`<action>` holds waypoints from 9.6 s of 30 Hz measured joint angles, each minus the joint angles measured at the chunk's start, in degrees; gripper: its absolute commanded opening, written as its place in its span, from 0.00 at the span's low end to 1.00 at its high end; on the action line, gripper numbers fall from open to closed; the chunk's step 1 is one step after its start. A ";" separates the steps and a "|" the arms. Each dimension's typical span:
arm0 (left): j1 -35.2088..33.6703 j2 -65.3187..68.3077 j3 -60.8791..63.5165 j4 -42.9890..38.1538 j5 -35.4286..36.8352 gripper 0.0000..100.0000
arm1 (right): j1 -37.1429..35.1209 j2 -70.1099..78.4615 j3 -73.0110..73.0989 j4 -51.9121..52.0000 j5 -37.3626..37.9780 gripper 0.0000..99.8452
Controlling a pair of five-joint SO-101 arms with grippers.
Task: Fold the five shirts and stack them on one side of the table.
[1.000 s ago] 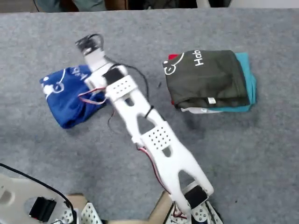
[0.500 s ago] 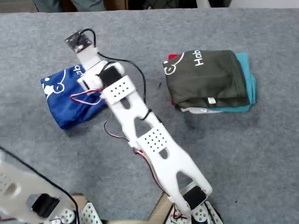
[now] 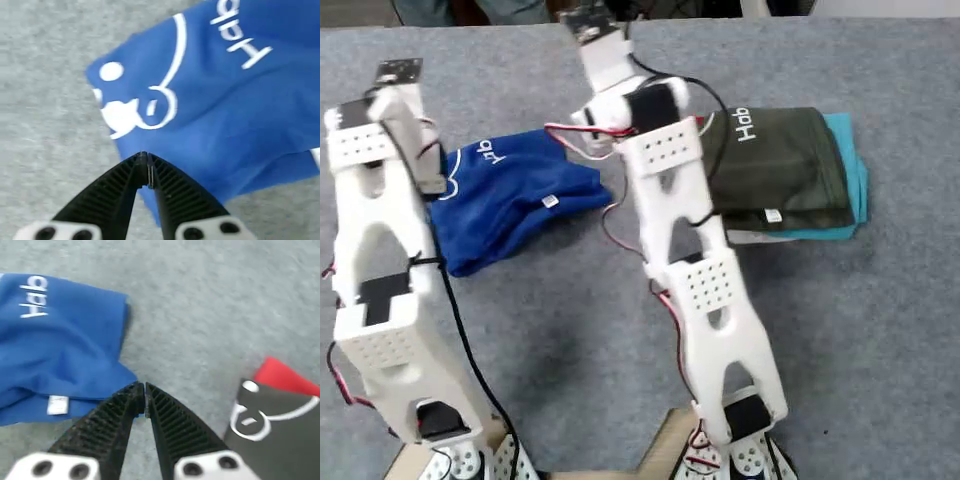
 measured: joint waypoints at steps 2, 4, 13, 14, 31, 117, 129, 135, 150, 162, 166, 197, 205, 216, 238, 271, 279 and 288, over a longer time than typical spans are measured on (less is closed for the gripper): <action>2.64 0.00 0.00 -0.09 2.73 0.03 | 0.88 0.00 0.00 0.09 0.00 0.01; 4.92 0.44 0.00 -0.97 3.87 0.03 | 0.88 0.00 0.00 0.09 0.00 0.01; -6.15 9.58 2.11 -7.12 4.48 0.03 | 0.88 0.00 0.00 0.09 0.00 0.01; -7.47 10.46 2.11 -7.65 4.48 0.03 | 0.88 0.00 0.00 0.09 0.00 0.01; -20.48 12.92 0.97 -4.13 -9.05 0.03 | 0.18 0.00 0.00 0.09 0.00 0.01; -31.12 33.41 -53.19 9.23 -10.55 0.03 | -22.42 6.24 13.27 -7.21 -34.55 0.39; -35.25 36.22 -53.71 8.97 -10.55 0.03 | -22.68 16.00 16.00 -20.31 -40.70 0.18; -35.25 38.07 -53.71 8.97 -10.55 0.03 | -20.31 16.35 12.84 -15.30 -39.38 0.02; -37.01 38.07 -53.71 8.26 -10.55 0.03 | -18.73 16.70 0.97 -10.29 -37.63 0.01; -36.92 38.07 -53.71 8.26 -10.55 0.03 | -14.95 6.59 1.05 -7.82 -40.44 0.01; -36.92 38.07 -53.71 8.26 -10.55 0.03 | -12.22 3.96 1.05 -7.74 -40.44 0.01; -32.44 38.15 -61.45 12.48 -10.55 0.03 | 39.38 -23.74 35.08 0.44 -23.12 0.07; -28.57 38.07 -66.29 12.84 -11.60 0.03 | 39.65 -26.90 37.36 0.44 -20.66 0.31; -23.47 19.34 -53.54 13.10 -9.49 0.03 | 39.65 -54.51 49.14 0.53 -13.27 0.01; 3.43 -84.48 77.45 -18.73 -6.07 0.03 | 33.93 -118.42 141.10 -26.81 5.45 0.01; -22.15 -124.75 118.42 -19.34 -15.47 0.03 | 31.56 -161.93 189.89 -26.64 5.36 0.01; -2.99 -124.75 118.51 -19.34 -15.47 0.03 | 31.56 -161.93 189.89 -26.64 5.36 0.01; 3.87 -124.75 118.51 -14.68 -15.47 0.03 | 31.56 -161.93 189.89 -26.64 5.36 0.01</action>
